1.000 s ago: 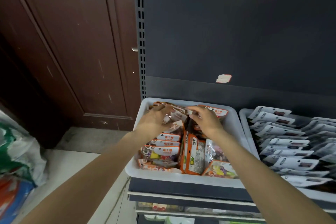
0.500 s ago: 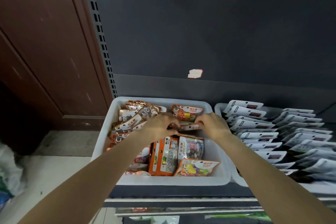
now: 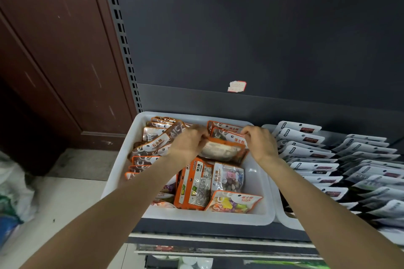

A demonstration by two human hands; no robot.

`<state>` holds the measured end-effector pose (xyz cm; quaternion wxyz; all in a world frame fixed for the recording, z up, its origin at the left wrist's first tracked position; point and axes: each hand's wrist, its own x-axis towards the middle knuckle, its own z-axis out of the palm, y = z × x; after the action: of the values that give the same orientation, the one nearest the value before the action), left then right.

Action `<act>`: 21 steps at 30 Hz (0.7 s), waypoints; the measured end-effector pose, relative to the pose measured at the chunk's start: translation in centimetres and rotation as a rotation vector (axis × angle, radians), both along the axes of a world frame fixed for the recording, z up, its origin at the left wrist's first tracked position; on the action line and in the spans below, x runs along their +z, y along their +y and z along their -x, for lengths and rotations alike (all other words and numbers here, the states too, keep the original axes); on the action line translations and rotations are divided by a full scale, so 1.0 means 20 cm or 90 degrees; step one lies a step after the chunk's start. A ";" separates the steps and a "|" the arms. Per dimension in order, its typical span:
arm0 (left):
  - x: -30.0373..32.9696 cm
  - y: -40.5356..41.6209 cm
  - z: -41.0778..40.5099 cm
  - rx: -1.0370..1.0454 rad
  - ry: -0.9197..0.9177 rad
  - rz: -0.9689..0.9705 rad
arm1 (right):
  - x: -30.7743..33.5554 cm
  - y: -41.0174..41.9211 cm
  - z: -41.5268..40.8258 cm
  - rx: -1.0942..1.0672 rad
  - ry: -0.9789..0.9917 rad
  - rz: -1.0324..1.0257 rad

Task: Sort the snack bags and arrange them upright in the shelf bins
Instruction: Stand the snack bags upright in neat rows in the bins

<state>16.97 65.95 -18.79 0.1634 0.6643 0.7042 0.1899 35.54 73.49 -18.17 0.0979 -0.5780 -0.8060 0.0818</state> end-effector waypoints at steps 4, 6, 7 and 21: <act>0.01 0.05 -0.01 0.078 -0.014 -0.003 | 0.01 0.00 0.01 0.053 0.093 0.080; 0.01 0.08 -0.03 0.072 -0.050 -0.009 | 0.03 -0.02 0.00 0.084 0.114 0.101; 0.01 0.09 -0.04 0.068 -0.063 -0.011 | 0.03 -0.02 0.00 0.095 0.104 0.113; 0.02 0.05 -0.09 0.024 -0.265 0.049 | 0.07 -0.07 -0.01 -0.032 0.135 0.044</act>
<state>18.67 67.04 -18.31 0.3272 0.5905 0.6743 0.2992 35.79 72.09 -16.72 0.1649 -0.5890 -0.7731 0.1678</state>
